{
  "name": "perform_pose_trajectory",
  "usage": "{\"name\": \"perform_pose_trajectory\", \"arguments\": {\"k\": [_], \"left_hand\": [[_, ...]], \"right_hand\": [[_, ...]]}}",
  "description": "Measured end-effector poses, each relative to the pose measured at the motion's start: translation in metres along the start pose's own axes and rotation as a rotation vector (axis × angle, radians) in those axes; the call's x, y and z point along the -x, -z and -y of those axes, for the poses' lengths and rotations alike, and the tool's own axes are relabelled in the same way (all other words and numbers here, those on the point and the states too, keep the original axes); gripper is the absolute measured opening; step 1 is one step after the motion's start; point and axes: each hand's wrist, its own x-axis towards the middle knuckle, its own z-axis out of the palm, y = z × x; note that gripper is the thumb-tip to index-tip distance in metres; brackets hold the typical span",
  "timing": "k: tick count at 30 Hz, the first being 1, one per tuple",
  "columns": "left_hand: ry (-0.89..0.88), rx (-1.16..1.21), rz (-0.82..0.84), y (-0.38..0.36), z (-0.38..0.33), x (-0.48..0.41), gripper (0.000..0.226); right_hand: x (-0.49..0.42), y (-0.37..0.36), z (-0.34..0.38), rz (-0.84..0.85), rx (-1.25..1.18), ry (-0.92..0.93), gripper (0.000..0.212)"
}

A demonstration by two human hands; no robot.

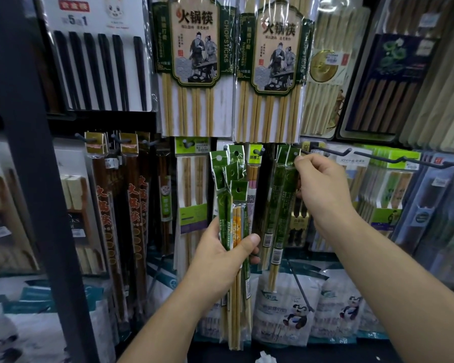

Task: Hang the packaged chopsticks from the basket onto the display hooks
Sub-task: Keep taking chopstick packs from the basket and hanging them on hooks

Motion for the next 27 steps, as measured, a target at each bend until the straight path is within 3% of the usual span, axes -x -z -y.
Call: {"name": "perform_pose_trajectory", "arguments": {"k": [6,10,14,16,21,27], "left_hand": [[0.008,0.001,-0.006,-0.002,-0.002,0.001,0.054],[-0.031,0.006,0.002,-0.002,-0.006,0.003,0.026],[-0.058,0.002,-0.002,-0.002,-0.005,0.002,0.02],[-0.067,-0.015,0.013,-0.002,-0.004,0.001,0.024],[-0.111,-0.034,-0.001,-0.003,-0.003,0.0,0.028],[-0.074,-0.029,-0.025,-0.001,-0.002,0.0,0.028]], "right_hand": [[-0.006,-0.004,-0.011,-0.017,0.114,0.066,0.031],[-0.005,-0.009,-0.016,-0.044,0.158,0.05,0.029],[0.017,-0.014,-0.021,-0.132,0.188,0.019,0.023],[0.034,-0.016,-0.02,-0.072,0.125,0.018,0.027],[0.069,-0.018,-0.004,0.279,-0.088,0.089,0.026],[0.067,-0.017,0.001,0.266,-0.081,0.107,0.015]]}}
